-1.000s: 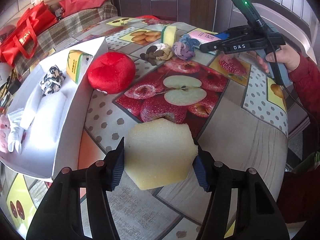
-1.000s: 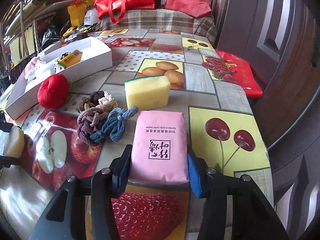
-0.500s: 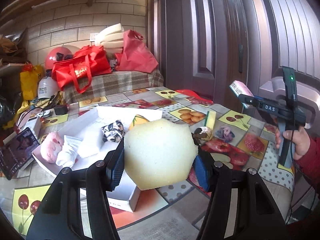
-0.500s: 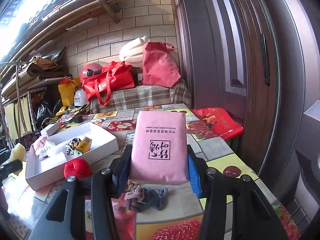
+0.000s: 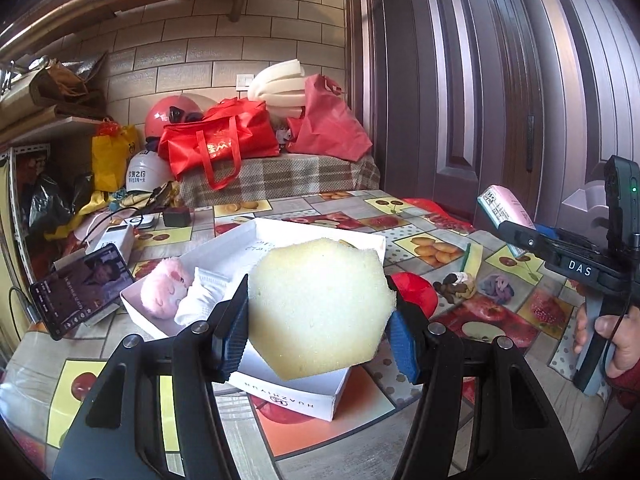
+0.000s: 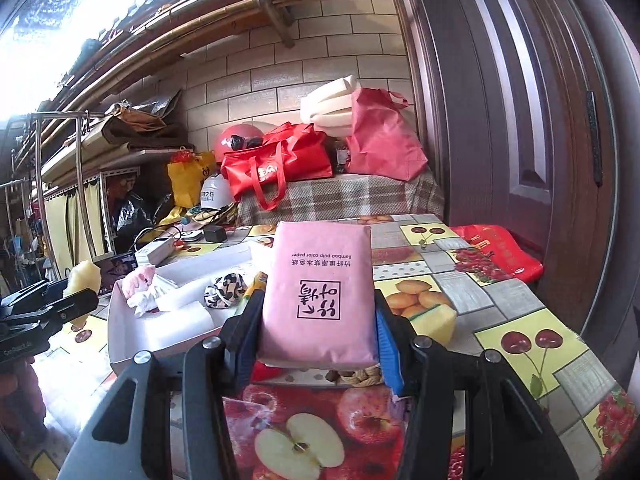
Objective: Organize soft objects
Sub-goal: 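Carry the yellow sponge and pink tissue pack over the box with both grippers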
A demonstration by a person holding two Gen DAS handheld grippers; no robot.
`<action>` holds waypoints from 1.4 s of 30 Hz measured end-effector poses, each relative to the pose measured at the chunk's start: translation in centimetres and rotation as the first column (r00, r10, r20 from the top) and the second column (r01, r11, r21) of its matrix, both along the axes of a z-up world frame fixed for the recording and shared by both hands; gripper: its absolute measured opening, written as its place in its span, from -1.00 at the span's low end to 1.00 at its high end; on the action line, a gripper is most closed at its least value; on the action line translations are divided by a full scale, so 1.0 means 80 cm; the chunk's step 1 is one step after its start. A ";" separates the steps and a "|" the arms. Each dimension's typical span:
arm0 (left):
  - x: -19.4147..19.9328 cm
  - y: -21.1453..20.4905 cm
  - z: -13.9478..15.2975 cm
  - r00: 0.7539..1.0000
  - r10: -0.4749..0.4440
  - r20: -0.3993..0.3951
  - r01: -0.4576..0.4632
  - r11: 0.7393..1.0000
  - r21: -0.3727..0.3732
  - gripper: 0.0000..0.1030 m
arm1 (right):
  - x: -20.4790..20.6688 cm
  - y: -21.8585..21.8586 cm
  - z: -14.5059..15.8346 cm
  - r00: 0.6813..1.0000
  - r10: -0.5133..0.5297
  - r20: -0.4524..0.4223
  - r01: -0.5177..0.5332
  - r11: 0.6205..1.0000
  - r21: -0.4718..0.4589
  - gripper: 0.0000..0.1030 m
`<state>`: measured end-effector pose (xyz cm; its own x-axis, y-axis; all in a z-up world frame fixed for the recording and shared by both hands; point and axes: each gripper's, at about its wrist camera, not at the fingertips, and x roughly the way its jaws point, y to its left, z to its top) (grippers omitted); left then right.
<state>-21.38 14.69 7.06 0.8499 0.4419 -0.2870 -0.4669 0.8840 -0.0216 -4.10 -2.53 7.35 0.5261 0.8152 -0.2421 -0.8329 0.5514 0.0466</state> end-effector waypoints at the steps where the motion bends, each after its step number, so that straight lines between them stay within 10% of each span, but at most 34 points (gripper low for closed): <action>1: 0.001 0.002 -0.001 1.000 0.002 -0.001 -0.002 1.000 0.003 0.16 | -0.005 0.008 0.000 1.000 0.015 0.009 -0.015 1.000 -0.008 -0.02; 42: 0.081 0.168 -0.015 0.979 0.194 -0.058 -0.196 0.980 -0.022 0.18 | -0.025 0.221 -0.020 0.991 0.132 -0.008 -0.132 0.980 -0.153 -0.02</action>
<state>-14.87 28.10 5.84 0.7308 0.5889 -0.3451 -0.6314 0.7754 -0.0140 -6.12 15.12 5.73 0.4173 0.8310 -0.3678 -0.8987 0.4374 -0.0314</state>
